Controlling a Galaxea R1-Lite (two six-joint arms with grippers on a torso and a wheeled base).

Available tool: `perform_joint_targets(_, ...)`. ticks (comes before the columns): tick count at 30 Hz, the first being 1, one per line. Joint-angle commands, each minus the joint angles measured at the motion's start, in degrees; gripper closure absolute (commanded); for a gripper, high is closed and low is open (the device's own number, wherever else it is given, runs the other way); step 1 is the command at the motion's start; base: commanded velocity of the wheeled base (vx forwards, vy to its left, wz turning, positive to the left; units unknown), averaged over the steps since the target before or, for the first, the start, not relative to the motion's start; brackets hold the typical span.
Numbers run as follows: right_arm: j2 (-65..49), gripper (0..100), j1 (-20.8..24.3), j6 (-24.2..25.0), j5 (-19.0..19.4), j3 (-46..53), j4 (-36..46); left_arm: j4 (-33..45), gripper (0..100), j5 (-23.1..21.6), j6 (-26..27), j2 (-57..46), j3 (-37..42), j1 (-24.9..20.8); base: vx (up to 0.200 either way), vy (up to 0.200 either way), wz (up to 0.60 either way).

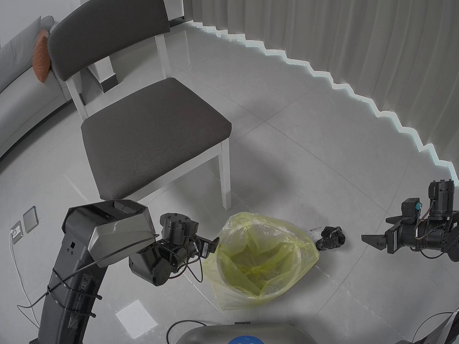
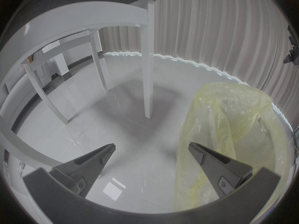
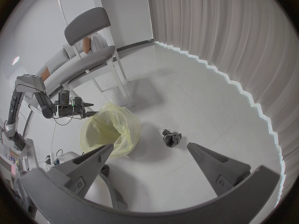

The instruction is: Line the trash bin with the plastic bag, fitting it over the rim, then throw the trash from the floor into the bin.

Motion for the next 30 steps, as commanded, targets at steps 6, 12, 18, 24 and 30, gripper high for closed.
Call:
perform_joint_targets(6, 1.8, 0, 3.4, 0.3, 0.0, -0.1, -0.2, -3.5, 0, -0.1, -0.9, -5.4, 6.7, -0.1, 0.000, 0.000, 0.00)
perform_joint_targets(12, 3.5, 0, 9.2, 4.3, -0.7, -4.2, 0.8, -9.1, 0, -0.5, -1.0, -10.2, 13.1, -0.1, 0.000, 0.000, 0.00)
perform_joint_targets(18, 7.8, 0, 13.8, 5.2, -4.1, -18.2, 14.4, -16.9, 0, -1.0, -3.4, -11.9, 17.0, -1.4, 0.000, 0.000, 0.00)
perform_joint_targets(24, 13.6, 0, 17.4, 5.2, -5.8, -28.2, 20.4, -24.4, 0, -0.4, -5.3, -12.9, 20.6, -4.2, 0.000, 0.000, 0.00)
perform_joint_targets(30, 21.5, 0, 19.8, 5.0, -10.0, -37.9, 24.4, -27.5, 0, 2.4, -6.2, -15.3, 23.8, -6.4, 0.000, 0.000, 0.00)
